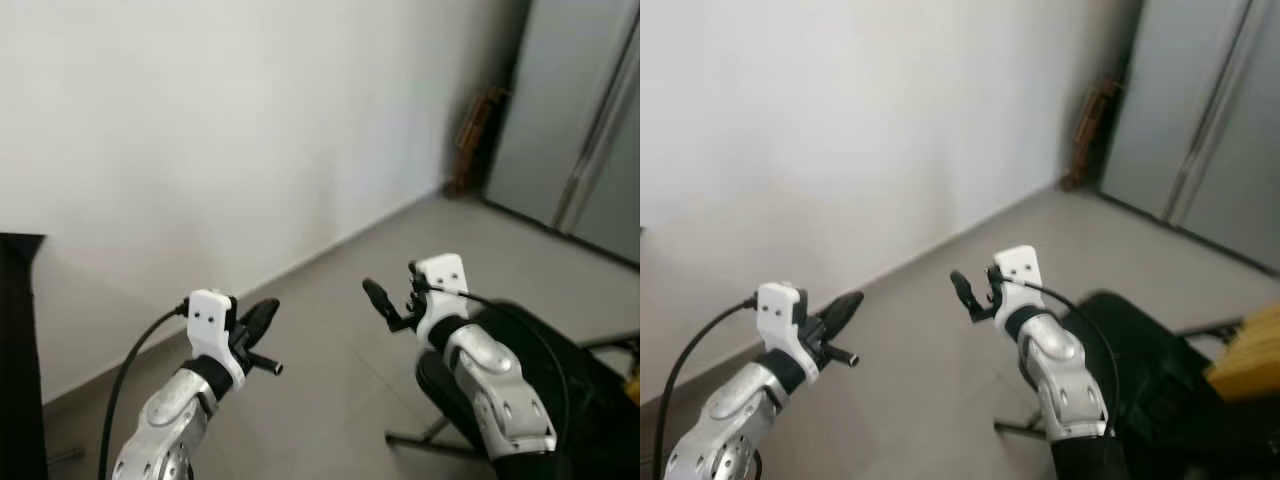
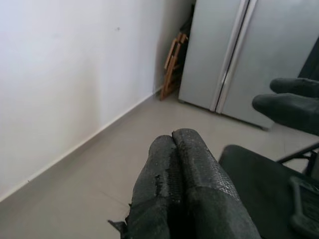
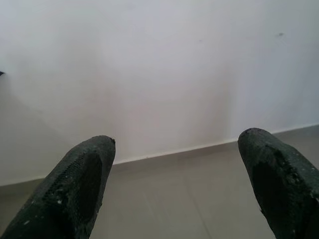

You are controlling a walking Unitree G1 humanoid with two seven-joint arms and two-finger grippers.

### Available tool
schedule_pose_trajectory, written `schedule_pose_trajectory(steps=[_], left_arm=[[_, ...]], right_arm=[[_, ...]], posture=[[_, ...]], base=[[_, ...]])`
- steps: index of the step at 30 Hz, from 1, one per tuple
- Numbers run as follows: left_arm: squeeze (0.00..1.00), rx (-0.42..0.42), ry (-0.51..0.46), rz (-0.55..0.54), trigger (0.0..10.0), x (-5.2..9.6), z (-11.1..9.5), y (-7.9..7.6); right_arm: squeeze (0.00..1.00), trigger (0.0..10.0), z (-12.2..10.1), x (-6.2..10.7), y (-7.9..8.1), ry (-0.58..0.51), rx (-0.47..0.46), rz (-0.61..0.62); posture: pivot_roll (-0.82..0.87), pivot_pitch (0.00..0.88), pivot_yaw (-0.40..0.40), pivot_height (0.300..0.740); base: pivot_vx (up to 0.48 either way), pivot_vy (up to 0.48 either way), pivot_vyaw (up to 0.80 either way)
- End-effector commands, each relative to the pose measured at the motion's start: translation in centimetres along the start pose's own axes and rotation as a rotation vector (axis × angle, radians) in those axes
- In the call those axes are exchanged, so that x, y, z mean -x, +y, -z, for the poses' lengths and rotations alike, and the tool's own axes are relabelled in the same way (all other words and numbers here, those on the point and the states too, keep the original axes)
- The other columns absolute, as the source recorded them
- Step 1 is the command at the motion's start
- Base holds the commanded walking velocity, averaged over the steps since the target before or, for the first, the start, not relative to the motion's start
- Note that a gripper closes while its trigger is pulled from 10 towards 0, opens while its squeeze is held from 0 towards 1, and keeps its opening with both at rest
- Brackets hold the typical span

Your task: Building children table

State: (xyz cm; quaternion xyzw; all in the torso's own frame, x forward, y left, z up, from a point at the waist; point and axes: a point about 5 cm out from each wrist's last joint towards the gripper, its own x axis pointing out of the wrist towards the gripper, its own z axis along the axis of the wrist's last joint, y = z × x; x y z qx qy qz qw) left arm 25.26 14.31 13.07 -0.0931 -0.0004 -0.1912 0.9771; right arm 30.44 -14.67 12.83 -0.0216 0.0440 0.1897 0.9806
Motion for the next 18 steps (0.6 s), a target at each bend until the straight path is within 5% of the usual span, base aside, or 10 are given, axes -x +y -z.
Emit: schedule_pose_trajectory(steps=[1, 8, 18], left_arm=[[0.00, -0.009, 0.008, -0.018, 10.0, 0.14, -0.08, 0.58], [0.00, -0.008, 0.007, -0.016, 10.0, 0.10, -0.10, 0.62], [0.00, -0.011, 0.006, -0.016, 10.0, 0.09, -0.14, 0.62]], right_arm=[[0.00, 10.0, -0.42, -0.43, 0.79, -0.015, -0.001, -0.034], [0.00, 10.0, -0.42, -0.51, 0.87, -0.009, 0.012, -0.041], [0.00, 10.0, -0.37, -0.52, 0.86, -0.006, 0.003, -0.044]], posture=[[-0.15, 0.000, 0.007, 0.740], [-0.15, 0.000, 0.007, 0.740], [-0.15, 0.000, 0.006, 0.740]], base=[[0.292, 0.000, 0.00], [0.291, 0.000, 0.06], [0.289, 0.000, 0.78]])
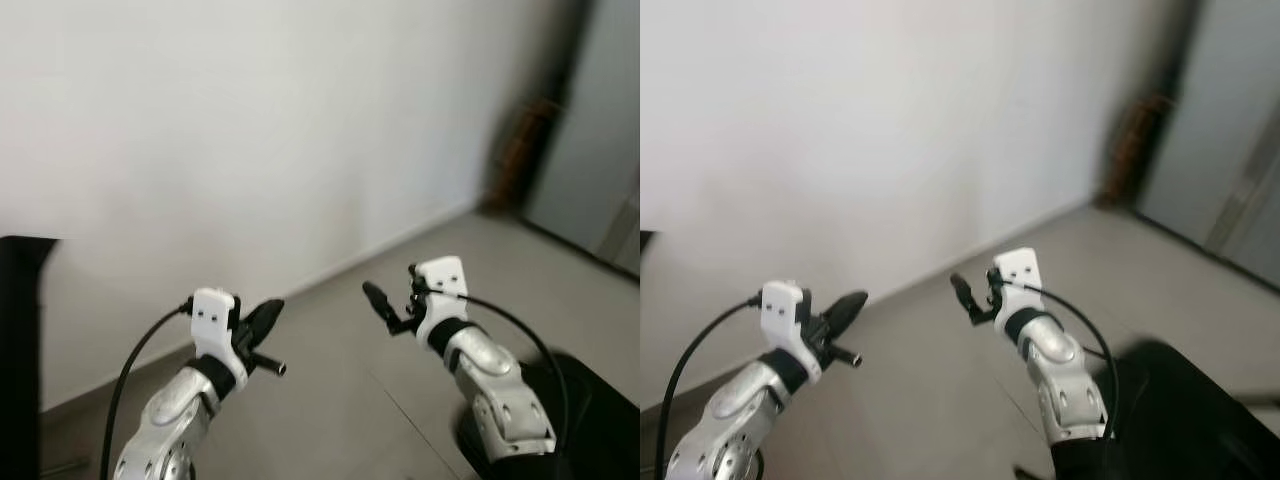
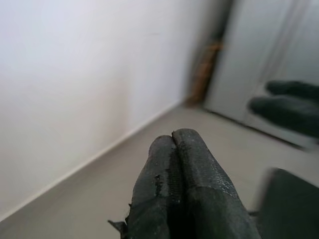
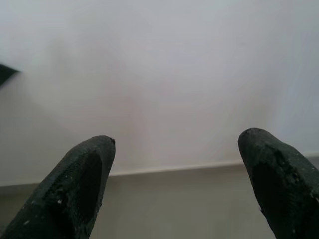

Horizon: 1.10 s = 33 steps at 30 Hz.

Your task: Building children table

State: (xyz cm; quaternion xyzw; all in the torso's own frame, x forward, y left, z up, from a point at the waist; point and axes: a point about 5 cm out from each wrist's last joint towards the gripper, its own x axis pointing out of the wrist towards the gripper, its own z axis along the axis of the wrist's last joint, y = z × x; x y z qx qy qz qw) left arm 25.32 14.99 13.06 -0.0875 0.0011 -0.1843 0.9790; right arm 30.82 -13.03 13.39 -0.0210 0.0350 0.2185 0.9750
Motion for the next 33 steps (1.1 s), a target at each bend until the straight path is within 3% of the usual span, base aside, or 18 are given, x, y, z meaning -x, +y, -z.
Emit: schedule_pose_trajectory(steps=[1, 33], left_arm=[[0.00, 0.001, 0.002, -0.002, 10.0, -0.10, -0.03, -0.01], [0.00, 0.005, -0.001, 0.002, 10.0, -0.18, -0.07, -0.11]], right_arm=[[0.00, 10.0, 0.31, 0.40, -0.47, 0.013, -0.003, 0.014], [0.00, 10.0, 0.41, 0.35, -0.57, 0.023, -0.016, 0.000]], posture=[[-0.15, 0.000, 0.006, 0.740], [-0.15, 0.000, 0.003, 0.740]], base=[[0.289, 0.000, 0.80], [0.289, 0.000, 0.80]])
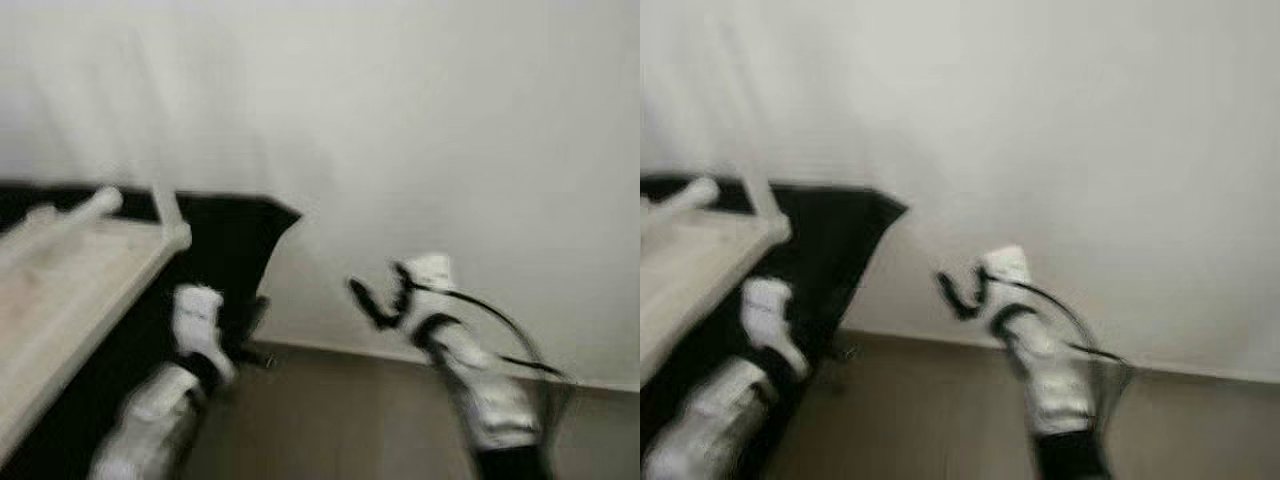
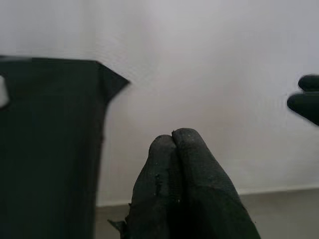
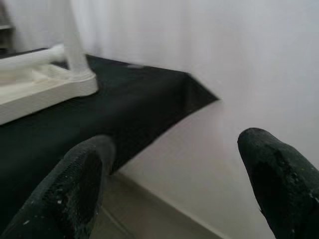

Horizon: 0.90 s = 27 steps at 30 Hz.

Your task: Building children table

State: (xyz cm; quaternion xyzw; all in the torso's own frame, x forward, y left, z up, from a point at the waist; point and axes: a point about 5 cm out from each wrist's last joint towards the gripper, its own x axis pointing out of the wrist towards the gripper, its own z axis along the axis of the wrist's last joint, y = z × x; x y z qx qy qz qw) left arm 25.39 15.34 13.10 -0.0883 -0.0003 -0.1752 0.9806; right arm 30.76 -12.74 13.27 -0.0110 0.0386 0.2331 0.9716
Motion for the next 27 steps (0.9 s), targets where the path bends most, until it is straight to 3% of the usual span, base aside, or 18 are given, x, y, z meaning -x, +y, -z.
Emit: schedule_pose_trajectory(steps=[1, 19, 27], left_arm=[[0.00, 0.004, 0.004, 0.020, 10.0, -0.23, 0.04, -0.45], [0.00, 0.001, 0.010, 0.029, 10.0, -0.22, 0.17, -0.49], [0.00, 0.001, -0.024, 0.039, 10.0, -0.04, -0.09, -0.69]], right_arm=[[0.00, 10.0, 0.28, 0.45, -0.86, 0.020, 0.003, 0.032], [0.00, 10.0, 0.44, 0.42, -0.83, 0.024, -0.008, 0.024], [0.00, 10.0, 0.52, 0.51, -0.85, 0.028, -0.008, 0.022]], posture=[[-0.15, 0.000, 0.003, 0.740], [-0.15, 0.000, 0.006, 0.740], [-0.15, 0.000, 0.002, 0.740]], base=[[0.285, 0.000, 0.80], [0.284, 0.000, 0.80], [0.000, 0.000, 0.80]])
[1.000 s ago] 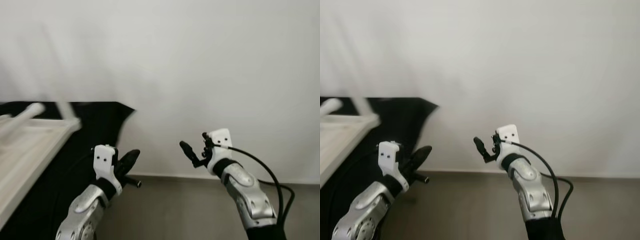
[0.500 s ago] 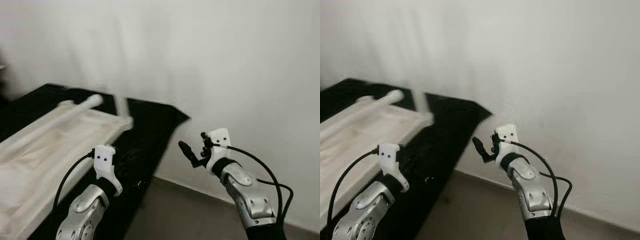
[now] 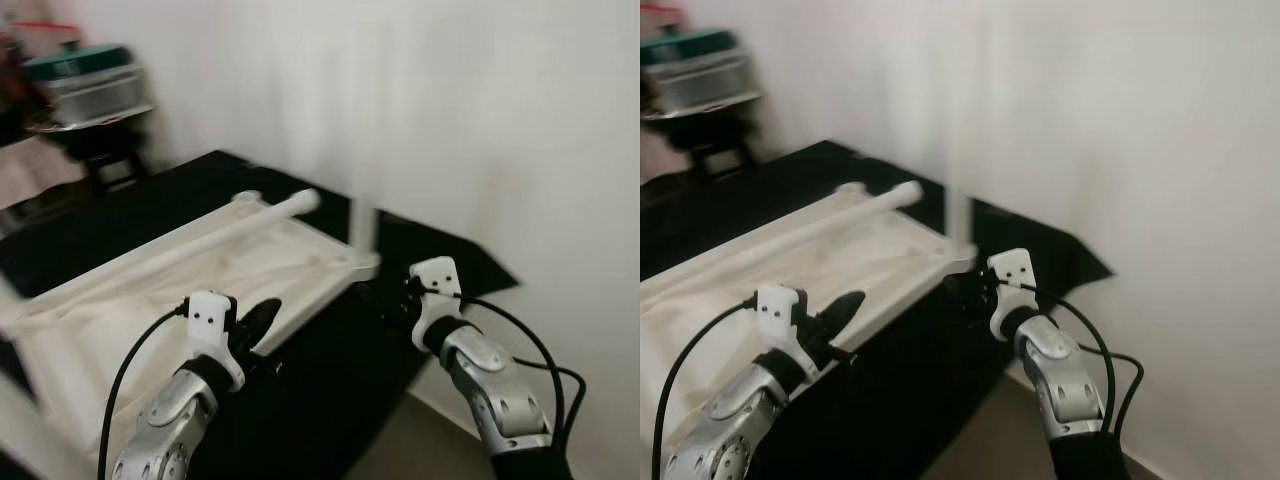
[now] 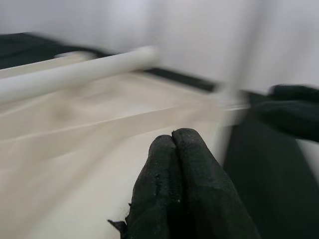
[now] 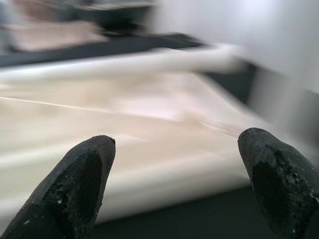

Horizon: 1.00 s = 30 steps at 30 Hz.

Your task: Building children table

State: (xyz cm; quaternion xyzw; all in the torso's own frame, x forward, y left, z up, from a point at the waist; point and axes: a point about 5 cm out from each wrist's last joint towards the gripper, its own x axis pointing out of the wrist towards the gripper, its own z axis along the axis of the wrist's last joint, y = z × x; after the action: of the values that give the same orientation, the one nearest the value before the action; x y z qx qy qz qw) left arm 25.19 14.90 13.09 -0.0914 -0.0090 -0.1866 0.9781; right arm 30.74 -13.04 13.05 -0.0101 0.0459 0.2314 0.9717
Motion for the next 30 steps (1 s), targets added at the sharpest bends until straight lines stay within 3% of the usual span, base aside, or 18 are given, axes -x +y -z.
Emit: schedule_pose_trajectory(steps=[1, 18, 30], left_arm=[[0.00, -0.002, -0.009, 0.014, 10.0, -0.09, -0.19, -0.23], [0.00, 0.001, -0.014, 0.011, 10.0, -0.27, -0.24, -0.20], [0.00, -0.006, -0.001, 0.034, 10.0, -0.35, -0.11, -0.34]], right_arm=[[0.00, 10.0, 0.29, 0.37, -0.60, 0.015, -0.002, 0.018], [0.00, 10.0, 0.07, 0.24, -0.73, 0.006, -0.005, 0.017], [0.00, 10.0, 0.00, 0.26, -0.84, -0.011, -0.026, 0.017]], posture=[[-0.15, 0.000, 0.002, 0.740], [-0.16, 0.000, -0.001, 0.740], [-0.15, 0.000, 0.007, 0.740]], base=[[0.000, 0.000, 0.80], [0.000, 0.000, 0.80], [0.000, -0.403, 0.00]])
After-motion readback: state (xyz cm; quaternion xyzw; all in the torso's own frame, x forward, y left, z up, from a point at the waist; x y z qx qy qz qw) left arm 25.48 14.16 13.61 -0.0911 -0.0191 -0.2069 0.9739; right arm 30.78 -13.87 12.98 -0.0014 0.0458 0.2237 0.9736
